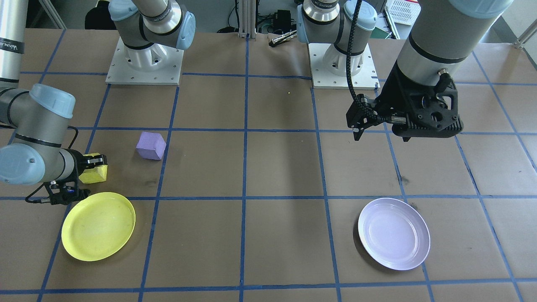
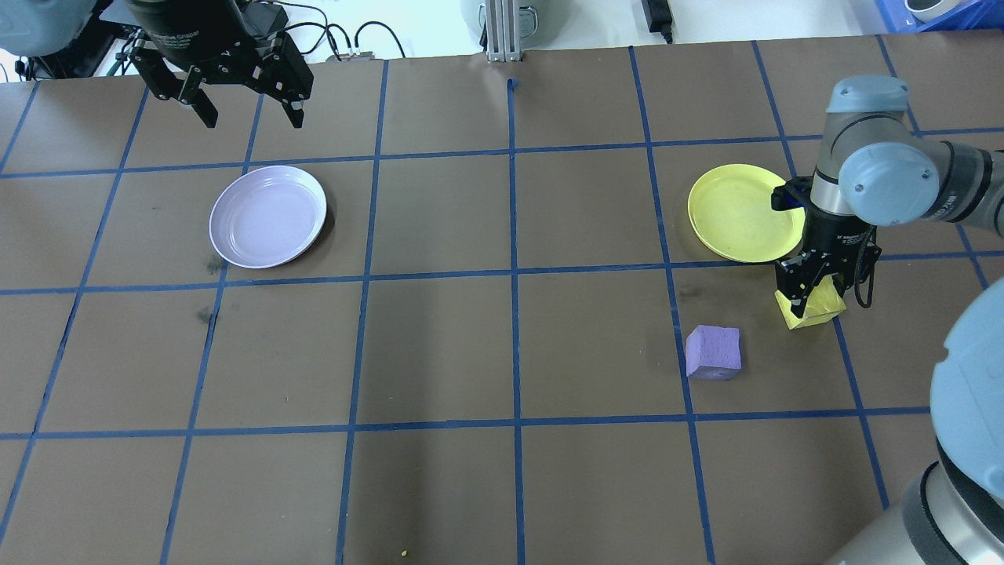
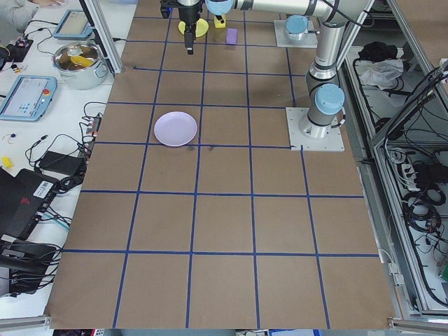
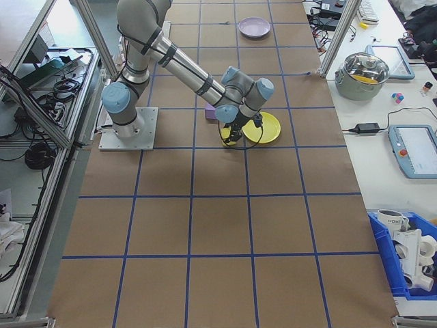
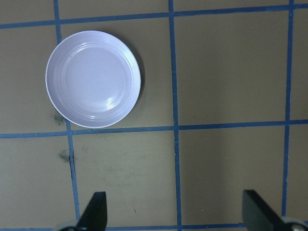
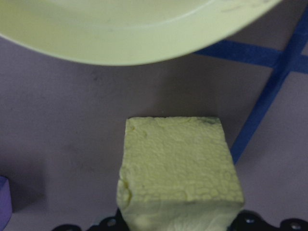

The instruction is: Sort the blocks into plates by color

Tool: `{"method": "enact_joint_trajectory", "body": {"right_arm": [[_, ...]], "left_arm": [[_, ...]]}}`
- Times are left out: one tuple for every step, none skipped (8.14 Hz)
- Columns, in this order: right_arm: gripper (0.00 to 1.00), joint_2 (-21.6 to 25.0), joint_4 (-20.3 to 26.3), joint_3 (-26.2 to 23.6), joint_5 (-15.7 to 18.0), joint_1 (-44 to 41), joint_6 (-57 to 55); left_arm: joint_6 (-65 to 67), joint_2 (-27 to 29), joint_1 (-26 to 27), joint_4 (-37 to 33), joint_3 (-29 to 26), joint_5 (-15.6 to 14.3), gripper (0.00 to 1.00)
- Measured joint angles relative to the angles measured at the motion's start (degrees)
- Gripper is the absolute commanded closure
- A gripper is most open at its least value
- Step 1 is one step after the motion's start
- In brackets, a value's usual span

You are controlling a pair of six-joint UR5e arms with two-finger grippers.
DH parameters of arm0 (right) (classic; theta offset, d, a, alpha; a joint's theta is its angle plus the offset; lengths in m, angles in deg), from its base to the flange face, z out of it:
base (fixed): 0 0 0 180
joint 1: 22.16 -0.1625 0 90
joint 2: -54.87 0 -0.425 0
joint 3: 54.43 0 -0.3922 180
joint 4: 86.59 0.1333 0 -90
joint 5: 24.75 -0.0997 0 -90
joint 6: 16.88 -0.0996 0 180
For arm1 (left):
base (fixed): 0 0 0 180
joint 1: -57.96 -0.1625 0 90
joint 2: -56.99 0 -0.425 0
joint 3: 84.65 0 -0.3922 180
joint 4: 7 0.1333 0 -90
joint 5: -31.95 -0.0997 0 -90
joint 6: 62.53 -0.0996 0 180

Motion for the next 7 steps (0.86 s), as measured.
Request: {"method": "enact_joint_trajectory", "body": {"right_arm": [[1.0, 0.2, 0.2, 0.3, -0.3, 0.0, -0.1], [1.0, 0.6, 0.2, 0.8, -0.5, 0.0, -0.3], [1.0, 1.5, 0.3, 1.8, -0.6, 0.0, -0.6], [1.0, 2.6, 0.5, 3.9, -1.1, -0.1, -1.5], [1.0, 3.4, 1.8, 7.2, -2.7, -0.2, -2.7], [1.0, 3.8, 3.9, 11.0, -4.8, -0.3, -4.1], [1.0, 3.5, 5.4, 14.2, -6.2, -0.4, -5.6]], "left_arm": [[0.0, 0.0, 0.0, 0.0, 0.0, 0.0, 0.0], [0.0, 0.0, 0.0, 0.0, 0.0, 0.0, 0.0], [0.0, -0.1, 0.0, 0.0, 0.0, 0.0, 0.0], [0.0, -0.1, 0.0, 0.0, 0.0, 0.0, 0.0], [0.0, -0.2, 0.0, 0.0, 0.0, 0.0, 0.0], [0.0, -0.2, 0.0, 0.0, 0.0, 0.0, 0.0], [0.0, -0.3, 0.0, 0.1, 0.0, 0.0, 0.0]]}}
